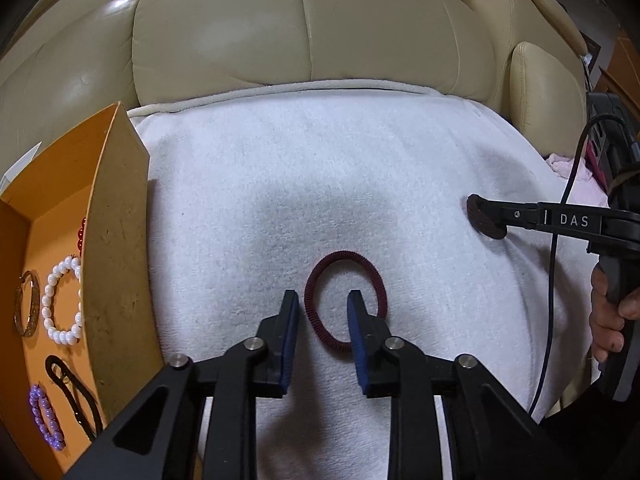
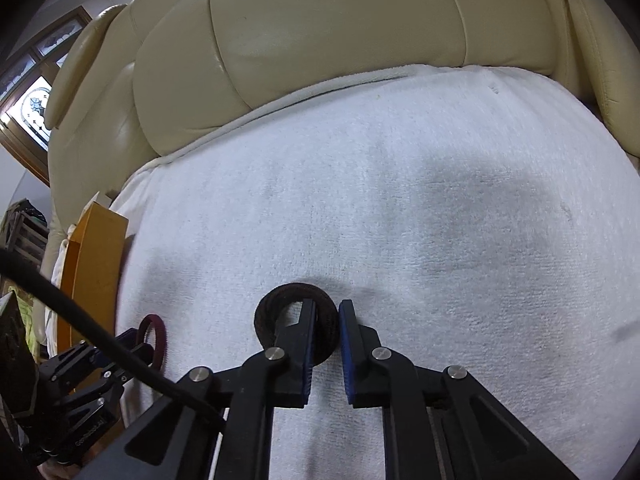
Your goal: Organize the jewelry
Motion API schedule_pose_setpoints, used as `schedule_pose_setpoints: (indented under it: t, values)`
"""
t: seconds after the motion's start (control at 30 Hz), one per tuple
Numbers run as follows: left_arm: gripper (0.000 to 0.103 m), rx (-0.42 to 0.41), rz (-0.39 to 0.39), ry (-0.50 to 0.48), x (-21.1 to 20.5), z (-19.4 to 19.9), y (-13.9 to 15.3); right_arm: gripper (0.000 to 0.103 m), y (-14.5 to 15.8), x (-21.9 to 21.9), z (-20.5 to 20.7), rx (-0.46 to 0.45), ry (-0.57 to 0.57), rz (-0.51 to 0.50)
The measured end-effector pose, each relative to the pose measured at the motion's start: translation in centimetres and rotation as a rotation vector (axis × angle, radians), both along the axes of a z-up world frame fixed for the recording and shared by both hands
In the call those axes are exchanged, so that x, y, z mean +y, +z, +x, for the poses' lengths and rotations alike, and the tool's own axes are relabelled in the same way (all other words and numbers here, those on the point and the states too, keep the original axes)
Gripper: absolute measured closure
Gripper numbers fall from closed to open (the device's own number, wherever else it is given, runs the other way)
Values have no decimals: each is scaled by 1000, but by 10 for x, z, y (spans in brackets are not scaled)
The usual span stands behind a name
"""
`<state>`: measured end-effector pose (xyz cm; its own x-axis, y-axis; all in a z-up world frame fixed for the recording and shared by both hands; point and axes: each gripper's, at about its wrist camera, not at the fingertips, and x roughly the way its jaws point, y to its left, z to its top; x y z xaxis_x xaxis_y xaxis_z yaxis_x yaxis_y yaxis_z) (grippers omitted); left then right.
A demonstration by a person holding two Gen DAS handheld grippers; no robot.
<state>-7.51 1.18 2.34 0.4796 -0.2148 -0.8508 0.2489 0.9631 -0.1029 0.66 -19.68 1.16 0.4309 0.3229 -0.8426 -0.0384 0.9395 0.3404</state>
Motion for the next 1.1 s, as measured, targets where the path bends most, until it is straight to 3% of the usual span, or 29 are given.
schedule_pose_setpoints:
  t: [0.17, 0.73, 1.1]
  values:
    - [94, -4, -3, -1, -5, 0, 0, 90, 2, -4, -1, -2, -1, 10]
    - [98, -64, -13, 24, -5, -20, 14, 90, 17, 8, -11, -49, 22, 22]
    - [98, -223, -62, 118, 27, -71, 69, 90, 43, 22, -29, -122, 60, 40]
